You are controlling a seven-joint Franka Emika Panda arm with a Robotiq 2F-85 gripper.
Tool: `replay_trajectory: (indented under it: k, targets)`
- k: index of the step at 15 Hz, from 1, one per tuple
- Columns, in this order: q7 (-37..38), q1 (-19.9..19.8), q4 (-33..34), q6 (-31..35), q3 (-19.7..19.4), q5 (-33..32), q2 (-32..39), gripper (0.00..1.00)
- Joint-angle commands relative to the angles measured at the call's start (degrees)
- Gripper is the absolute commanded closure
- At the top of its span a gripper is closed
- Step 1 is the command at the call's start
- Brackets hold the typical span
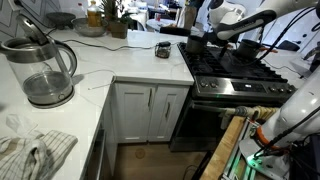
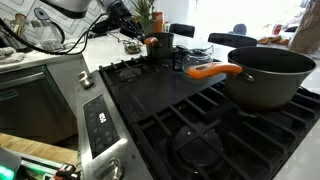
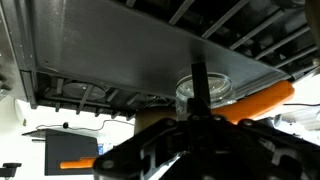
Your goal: Move the handle of the left gray pot to the right
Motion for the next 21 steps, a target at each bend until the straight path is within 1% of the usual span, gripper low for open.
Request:
replay_trajectory:
  k: [1, 6, 8, 10, 11, 12, 15, 18, 20, 21]
  targets:
    - [1.9, -0.6, 0.8, 1.5, -0.8, -1.2, 1.2, 1.00]
    - [-3.5, 0.9, -0.9, 4.5, 0.9, 3.8, -1.4, 1.00]
    - [-8.1, 2.1, -2.3, 6.8, 2.3, 7.6, -3.4, 1.00]
    - [-12.9, 3.6, -3.8, 6.9, 4.0, 11.7, -5.7, 1.00]
    - [-15.4, 4.3, -4.5, 7.0, 4.8, 13.7, -7.1, 0.75]
    - [-17.6, 5.0, -5.4, 7.2, 5.6, 15.8, -8.7, 0.73]
    - [-24.7, 6.8, -7.5, 8.0, 7.6, 21.9, -13.5, 0.53]
    - [-33.5, 8.1, -9.1, 8.4, 9.0, 28.8, -18.0, 0.30]
    - [-40.0, 8.8, -9.7, 8.4, 9.3, 33.8, -20.2, 0.16]
    - [-43.5, 9.1, -10.0, 8.5, 9.3, 36.5, -21.2, 0.08]
